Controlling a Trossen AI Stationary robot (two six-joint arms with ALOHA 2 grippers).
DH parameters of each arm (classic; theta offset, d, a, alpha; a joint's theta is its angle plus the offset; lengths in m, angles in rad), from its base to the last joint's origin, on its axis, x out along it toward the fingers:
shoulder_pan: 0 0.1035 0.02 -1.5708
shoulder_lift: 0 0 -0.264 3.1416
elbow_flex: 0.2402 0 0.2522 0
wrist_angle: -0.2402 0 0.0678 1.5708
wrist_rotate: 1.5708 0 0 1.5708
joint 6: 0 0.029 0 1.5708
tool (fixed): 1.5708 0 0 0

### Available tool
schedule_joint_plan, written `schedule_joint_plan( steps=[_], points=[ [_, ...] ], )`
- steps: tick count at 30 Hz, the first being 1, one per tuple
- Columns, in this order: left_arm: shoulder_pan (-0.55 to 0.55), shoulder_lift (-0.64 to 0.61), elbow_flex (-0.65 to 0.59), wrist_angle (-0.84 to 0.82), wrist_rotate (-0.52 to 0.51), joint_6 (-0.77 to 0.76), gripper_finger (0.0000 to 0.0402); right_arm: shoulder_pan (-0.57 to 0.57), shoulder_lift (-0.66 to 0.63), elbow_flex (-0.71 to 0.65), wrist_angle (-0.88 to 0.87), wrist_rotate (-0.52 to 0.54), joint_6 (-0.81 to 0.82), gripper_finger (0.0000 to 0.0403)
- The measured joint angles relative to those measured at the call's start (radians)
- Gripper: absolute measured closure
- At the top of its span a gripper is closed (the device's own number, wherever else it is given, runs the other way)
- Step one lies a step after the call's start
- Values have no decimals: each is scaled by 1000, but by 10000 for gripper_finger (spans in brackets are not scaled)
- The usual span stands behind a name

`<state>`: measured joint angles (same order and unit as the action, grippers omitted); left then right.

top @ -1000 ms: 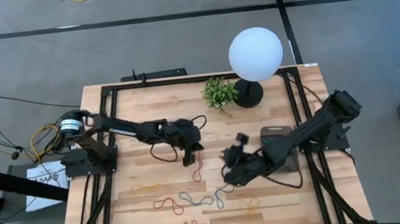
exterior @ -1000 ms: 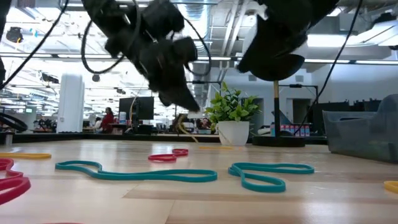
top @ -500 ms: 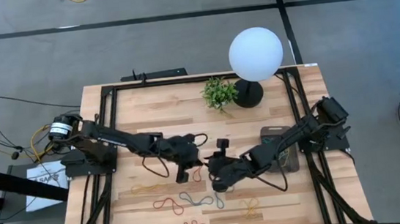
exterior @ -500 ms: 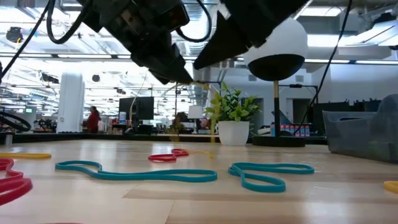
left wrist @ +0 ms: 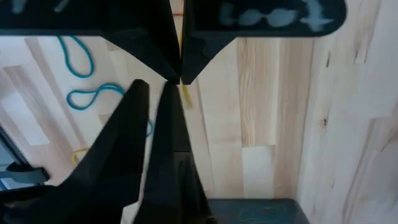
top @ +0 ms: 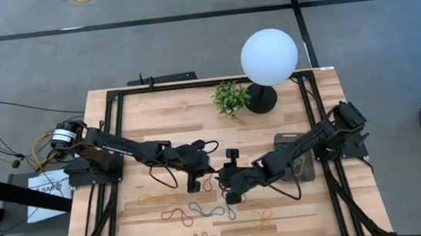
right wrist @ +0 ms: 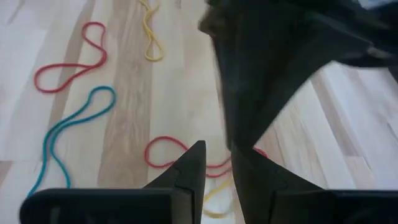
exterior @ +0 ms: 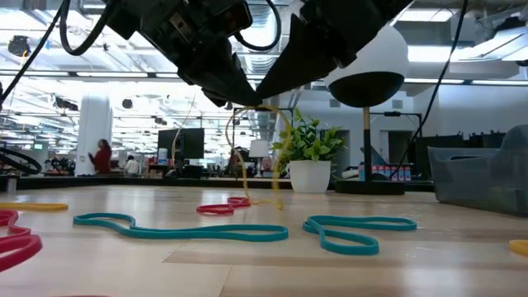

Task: Pick and place items into bin
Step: Put the top yellow rubber band into the black transparent bin

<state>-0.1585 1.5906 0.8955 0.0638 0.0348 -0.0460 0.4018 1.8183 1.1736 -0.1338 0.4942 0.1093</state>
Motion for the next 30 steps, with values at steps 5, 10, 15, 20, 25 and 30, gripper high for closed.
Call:
schedule_joint_plan(
  steps=[5, 10, 15, 20, 25, 30],
  points=[
    [0, 0, 0, -13, 9, 0, 401, -7, 0, 0, -55, 2, 38, 332],
    [0, -1, 0, -33, 10, 0, 401, -4, 0, 0, -79, 3, 40, 332],
    [0, -1, 0, -5, 10, 0, 401, -26, 2, 0, -72, 0, 69, 332],
    [0, -1, 1, 18, 11, 7, 401, -57, 2, 0, -68, -72, 113, 332],
    [0, -1, 1, 17, 11, 7, 401, -70, 2, 0, -68, -78, 129, 334],
    [0, -1, 1, 12, 3, 7, 401, -61, 2, 0, -68, -78, 120, 363]
  ],
)
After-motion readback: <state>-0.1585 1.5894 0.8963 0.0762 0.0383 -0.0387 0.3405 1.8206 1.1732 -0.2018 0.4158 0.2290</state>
